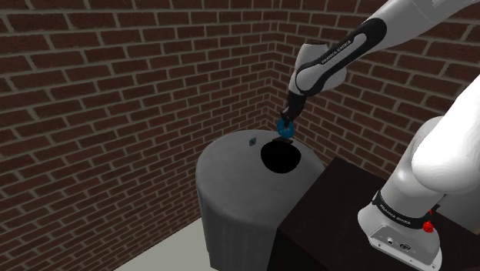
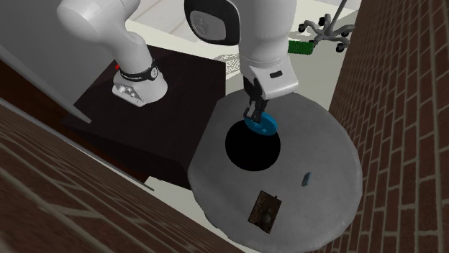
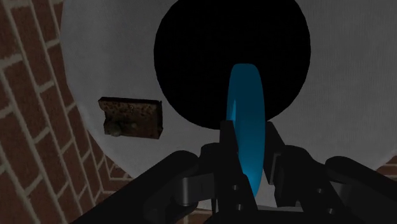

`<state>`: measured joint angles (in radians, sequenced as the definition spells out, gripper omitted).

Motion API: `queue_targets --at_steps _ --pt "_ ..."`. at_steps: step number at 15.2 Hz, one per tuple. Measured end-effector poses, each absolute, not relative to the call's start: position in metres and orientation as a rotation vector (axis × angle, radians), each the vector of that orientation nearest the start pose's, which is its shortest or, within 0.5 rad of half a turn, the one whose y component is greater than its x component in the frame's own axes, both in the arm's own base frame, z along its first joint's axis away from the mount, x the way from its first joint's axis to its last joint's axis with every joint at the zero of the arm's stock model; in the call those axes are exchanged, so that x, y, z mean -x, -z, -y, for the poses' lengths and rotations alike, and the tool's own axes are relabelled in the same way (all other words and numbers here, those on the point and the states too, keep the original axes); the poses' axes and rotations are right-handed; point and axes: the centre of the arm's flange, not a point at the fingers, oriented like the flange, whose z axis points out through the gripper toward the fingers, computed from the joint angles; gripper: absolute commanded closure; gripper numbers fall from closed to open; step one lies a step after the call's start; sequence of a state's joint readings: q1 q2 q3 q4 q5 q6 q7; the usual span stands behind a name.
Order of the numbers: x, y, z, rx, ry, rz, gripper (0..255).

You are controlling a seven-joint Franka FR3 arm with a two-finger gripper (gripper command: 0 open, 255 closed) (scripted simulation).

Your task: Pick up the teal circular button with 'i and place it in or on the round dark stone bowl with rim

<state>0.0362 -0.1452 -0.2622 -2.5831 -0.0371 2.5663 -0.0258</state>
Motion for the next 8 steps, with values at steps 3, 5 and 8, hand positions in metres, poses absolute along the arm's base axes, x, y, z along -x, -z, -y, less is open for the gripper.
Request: queue_targets --at_steps 3,5,8 --pt "-0.439 -0.307 0.095 3.124 0.195 -0.268 255" --pt "-0.438 -0.298 0.095 3.124 0.195 -0.269 255" --pt "-0.438 -0.282 0.094 3.124 0.195 -0.269 255"
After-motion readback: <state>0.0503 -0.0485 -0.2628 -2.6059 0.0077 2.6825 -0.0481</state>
